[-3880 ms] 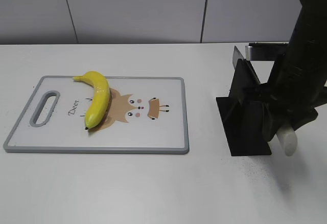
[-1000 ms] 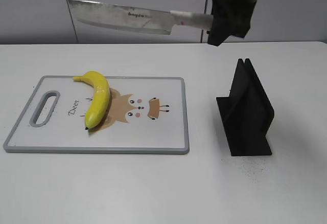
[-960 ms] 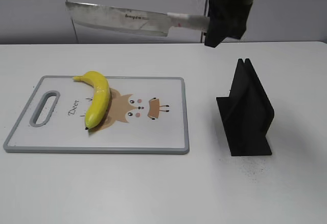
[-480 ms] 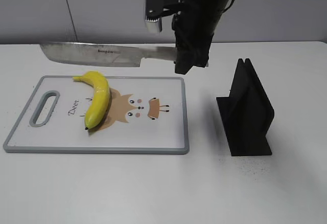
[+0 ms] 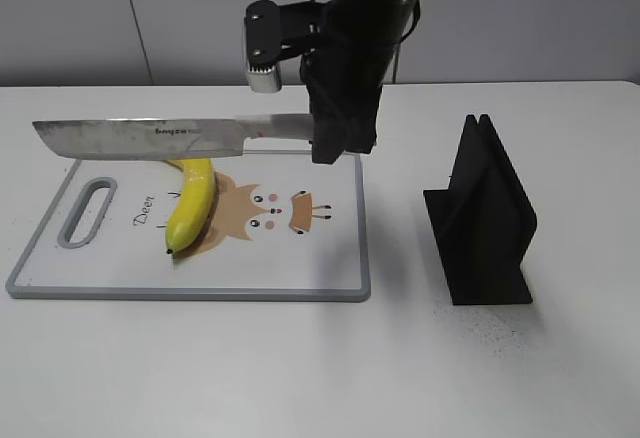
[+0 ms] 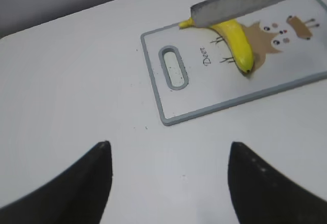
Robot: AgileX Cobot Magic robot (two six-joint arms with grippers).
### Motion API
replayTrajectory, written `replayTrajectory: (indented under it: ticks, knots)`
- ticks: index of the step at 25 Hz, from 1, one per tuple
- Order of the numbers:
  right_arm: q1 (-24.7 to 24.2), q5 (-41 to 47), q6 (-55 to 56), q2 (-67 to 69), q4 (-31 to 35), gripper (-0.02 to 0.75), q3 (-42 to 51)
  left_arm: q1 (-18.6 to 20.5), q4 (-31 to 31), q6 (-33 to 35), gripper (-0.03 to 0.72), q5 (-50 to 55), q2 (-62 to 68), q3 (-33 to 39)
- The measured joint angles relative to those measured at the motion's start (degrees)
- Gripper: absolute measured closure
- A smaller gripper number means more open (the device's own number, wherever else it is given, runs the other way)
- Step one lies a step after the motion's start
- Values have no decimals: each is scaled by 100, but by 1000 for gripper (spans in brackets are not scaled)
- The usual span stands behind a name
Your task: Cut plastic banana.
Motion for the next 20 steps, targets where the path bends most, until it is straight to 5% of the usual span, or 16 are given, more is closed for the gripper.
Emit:
replayTrajectory:
  ticks: [10, 15, 20]
  knots:
    - [0, -4, -37, 0, -5, 558, 0, -1302, 83, 2218, 51, -76, 2361, -1360]
    - [0, -11, -43, 0, -5, 558, -4, -2161, 555, 2531, 63, -18, 3404, -1943]
    - [0, -108, -49, 0, -5, 558, -4, -2411, 751, 2764, 77, -24, 4474, -2400]
